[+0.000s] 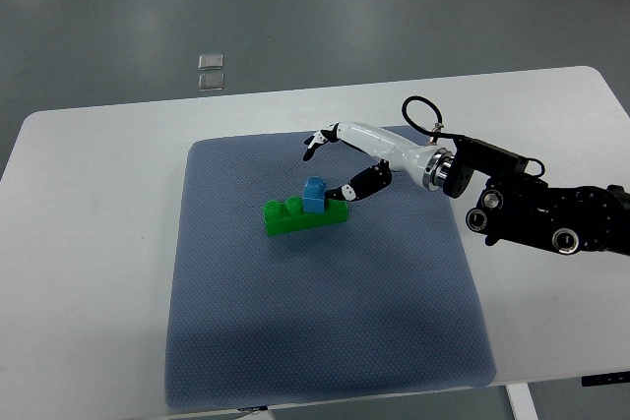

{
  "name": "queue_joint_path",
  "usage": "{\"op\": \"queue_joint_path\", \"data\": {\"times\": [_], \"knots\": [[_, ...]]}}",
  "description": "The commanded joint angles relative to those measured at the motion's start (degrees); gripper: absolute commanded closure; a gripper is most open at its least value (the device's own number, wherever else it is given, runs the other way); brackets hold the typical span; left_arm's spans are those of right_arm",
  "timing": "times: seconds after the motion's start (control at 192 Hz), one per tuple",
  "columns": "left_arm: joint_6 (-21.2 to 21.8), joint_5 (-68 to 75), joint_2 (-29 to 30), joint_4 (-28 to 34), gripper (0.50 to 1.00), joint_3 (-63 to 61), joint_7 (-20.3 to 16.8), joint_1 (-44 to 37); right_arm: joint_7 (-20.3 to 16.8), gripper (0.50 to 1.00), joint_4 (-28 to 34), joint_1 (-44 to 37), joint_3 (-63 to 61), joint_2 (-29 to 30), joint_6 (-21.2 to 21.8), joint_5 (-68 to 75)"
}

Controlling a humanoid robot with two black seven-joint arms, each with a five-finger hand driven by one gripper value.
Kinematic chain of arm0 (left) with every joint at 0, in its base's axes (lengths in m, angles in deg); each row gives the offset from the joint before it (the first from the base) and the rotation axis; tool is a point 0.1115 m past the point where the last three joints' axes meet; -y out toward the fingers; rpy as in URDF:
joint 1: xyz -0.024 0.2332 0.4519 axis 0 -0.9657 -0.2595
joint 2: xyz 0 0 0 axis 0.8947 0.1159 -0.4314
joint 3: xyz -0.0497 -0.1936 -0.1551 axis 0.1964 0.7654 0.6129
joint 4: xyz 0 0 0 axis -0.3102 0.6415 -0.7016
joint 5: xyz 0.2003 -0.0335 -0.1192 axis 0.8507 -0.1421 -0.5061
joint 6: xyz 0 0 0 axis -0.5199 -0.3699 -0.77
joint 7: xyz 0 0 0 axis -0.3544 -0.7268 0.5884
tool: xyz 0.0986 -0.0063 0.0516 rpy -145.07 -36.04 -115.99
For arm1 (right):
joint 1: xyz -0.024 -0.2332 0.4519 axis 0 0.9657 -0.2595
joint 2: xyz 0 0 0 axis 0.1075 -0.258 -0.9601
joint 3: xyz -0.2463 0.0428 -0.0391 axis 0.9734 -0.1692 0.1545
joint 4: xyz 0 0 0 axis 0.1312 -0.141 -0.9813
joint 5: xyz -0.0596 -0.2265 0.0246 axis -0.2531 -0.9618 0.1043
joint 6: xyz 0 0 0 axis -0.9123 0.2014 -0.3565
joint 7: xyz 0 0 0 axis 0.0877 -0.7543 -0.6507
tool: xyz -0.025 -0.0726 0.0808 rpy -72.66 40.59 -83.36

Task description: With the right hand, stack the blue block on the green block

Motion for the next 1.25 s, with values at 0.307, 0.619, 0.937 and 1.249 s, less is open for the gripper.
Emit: {"op": "queue_joint_path", "data": {"times": [0.307,0.619,0.937,1.249], "knots": [[0.0,0.0,0.0,0.0,0.500,-0.1,0.0,0.0,-0.1,0.630,-3.5,4.4,-17.3,-1.7,2.7,16.6],[0.0,0.0,0.0,0.0,0.500,0.0,0.0,-0.1,-0.1,0.583,-13.0,10.3,-29.9,5.5,2.8,51.9],[0.0,0.0,0.0,0.0,0.500,0.0,0.0,-0.2,0.7,0.579,-21.3,16.5,-45.9,14.3,16.1,61.7],[0.0,0.0,0.0,0.0,0.500,0.0,0.0,-0.2,0.8,0.579,-23.2,18.4,-48.4,16.6,17.0,61.5]]}}
